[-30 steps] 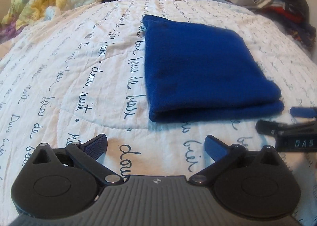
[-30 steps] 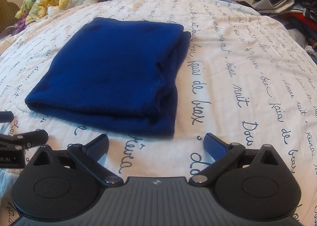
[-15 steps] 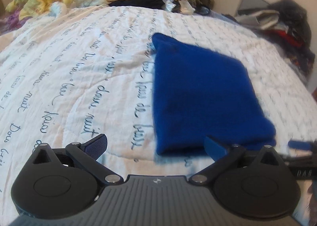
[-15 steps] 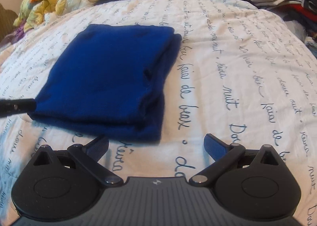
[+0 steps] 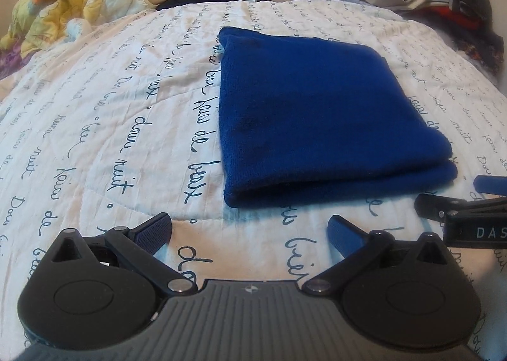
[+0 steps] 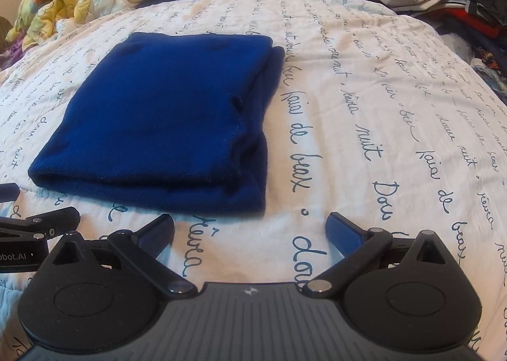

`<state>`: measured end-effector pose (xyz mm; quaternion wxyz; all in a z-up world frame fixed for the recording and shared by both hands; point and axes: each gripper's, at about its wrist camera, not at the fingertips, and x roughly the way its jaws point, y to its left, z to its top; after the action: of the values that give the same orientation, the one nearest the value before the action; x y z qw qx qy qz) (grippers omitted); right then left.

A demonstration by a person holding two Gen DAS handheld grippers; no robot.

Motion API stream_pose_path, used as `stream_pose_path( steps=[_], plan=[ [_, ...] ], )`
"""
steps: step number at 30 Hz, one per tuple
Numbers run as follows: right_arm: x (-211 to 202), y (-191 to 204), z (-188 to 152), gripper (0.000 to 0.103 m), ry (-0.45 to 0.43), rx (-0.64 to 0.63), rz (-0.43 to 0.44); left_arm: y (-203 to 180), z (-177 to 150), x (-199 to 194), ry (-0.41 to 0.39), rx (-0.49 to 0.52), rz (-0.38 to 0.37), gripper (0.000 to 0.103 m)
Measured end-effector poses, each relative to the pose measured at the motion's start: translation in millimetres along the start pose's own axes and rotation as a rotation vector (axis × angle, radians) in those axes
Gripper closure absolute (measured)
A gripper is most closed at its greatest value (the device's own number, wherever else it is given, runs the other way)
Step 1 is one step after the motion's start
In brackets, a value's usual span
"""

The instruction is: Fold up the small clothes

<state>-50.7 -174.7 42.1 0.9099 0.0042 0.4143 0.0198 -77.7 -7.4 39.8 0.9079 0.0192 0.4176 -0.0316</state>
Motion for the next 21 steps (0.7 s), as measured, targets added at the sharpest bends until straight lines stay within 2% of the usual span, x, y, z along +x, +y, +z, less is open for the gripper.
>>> stream_pose_path(
  steps=[21],
  plan=[
    [-0.3,1.8,3.1,0.0,0.026,0.022,-0.019,-1.4,4.9,1.2,0.035,-0.016,0.014,0.0]
  ],
)
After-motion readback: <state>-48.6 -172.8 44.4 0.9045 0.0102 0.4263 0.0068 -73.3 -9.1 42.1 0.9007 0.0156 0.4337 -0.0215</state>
